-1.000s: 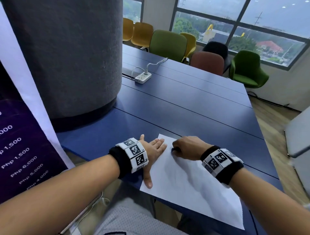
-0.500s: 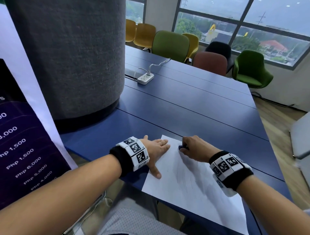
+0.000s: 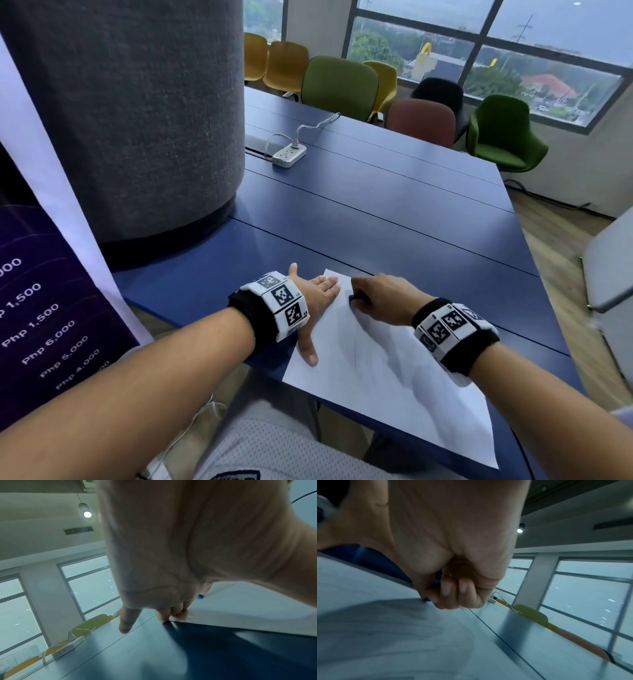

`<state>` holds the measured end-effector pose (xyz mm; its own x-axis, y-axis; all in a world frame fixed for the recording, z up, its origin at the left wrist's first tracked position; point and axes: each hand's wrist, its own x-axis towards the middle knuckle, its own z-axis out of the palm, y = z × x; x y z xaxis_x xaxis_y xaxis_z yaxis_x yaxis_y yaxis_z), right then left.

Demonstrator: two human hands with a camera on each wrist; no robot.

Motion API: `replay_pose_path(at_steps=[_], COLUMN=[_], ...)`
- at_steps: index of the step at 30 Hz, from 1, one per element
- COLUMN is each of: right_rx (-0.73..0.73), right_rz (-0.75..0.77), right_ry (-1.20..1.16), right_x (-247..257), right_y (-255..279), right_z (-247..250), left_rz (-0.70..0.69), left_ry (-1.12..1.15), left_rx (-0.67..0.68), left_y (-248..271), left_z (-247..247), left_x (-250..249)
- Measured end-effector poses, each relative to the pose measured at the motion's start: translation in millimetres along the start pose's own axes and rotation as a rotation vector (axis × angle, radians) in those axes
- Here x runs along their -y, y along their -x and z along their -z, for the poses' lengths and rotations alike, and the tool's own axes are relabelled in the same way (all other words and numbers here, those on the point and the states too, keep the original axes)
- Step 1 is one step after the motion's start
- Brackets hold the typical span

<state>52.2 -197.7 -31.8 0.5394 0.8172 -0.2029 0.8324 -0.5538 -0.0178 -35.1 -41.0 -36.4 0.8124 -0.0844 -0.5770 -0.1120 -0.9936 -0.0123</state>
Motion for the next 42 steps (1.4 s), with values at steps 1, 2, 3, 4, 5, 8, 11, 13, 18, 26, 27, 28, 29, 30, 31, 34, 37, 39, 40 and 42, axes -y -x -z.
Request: replay_pose_path(at_steps=[1, 2, 3, 4, 5, 8, 11, 13, 18, 26, 27, 28, 29, 30, 31, 34, 37, 39, 40, 42], right_rx=[-0.015, -0.013, 0.006, 0.052, 0.115, 0.192, 0.026, -0.002, 0.203, 0.009, 0.034, 0.076, 0.116, 0.133, 0.127, 0.025, 0.001, 0.083, 0.120, 0.114], right_rz=[-0.027, -0.021, 0.021, 0.085, 0.144, 0.145, -0.006, 0.009, 0.100, -0.095, -0.014, 0.060, 0.097, 0.081, 0.026, -0.129, -0.084, 0.021, 0.037, -0.040], right_ry=[-0.012, -0.033, -0.065, -0.109, -0.160, -0.179, -0.097, -0.097, -0.210, -0.099, -0.117, -0.158, -0.194, -0.206, -0.191, -0.096, -0.095, -0.160, -0.185, -0.157], right_x=[-4, -5, -3, 1, 4, 5, -3, -2, 0, -13, -6, -1, 1, -1, -4, -14, -9, -3, -3, -9], right_y=[-1, -1, 2, 5, 10, 8, -1, 1, 3, -13, -11, -9, -8, -10, -12, -18, -13, -8, -7, -10], right_z=[0, -3, -6, -9, -11, -8, -4, -9, -8, -10, -12, -13, -13, -10, -7, -1, -7, -11, -9, -2], left_rz=[0.007, 0.013, 0.018, 0.022, 0.021, 0.016, 0.014, 0.016, 0.022, 0.019, 0.023, 0.025, 0.025, 0.025, 0.023, 0.021, 0.024, 0.027, 0.027, 0.025], left_ry=[0.001, -0.001, -0.003, -0.002, 0.001, 0.005, 0.013, 0.005, -0.010, -0.018, -0.028, -0.035, -0.038, -0.035, -0.033, -0.021, -0.029, -0.043, -0.048, -0.047], left_rx=[0.003, 0.005, 0.006, 0.009, 0.012, 0.005, 0.005, 0.007, 0.007, 0.003, -0.001, -0.006, -0.010, -0.011, -0.009, -0.008, -0.013, -0.019, -0.022, -0.022], left_y=[0, -1, -2, -3, -4, -5, -4, -4, -5, -3, -3, -3, -3, -3, -2, -1, -2, -4, -4, -4], left_z=[0, 1, 0, 0, -1, -3, -1, -2, -2, -1, -1, -1, -1, 0, 0, 0, -1, -2, -2, -1], left_x=[-1, -2, -2, -2, -2, 0, 0, -1, -2, -2, -3, -4, -4, -5, -5, -4, -4, -5, -5, -6])
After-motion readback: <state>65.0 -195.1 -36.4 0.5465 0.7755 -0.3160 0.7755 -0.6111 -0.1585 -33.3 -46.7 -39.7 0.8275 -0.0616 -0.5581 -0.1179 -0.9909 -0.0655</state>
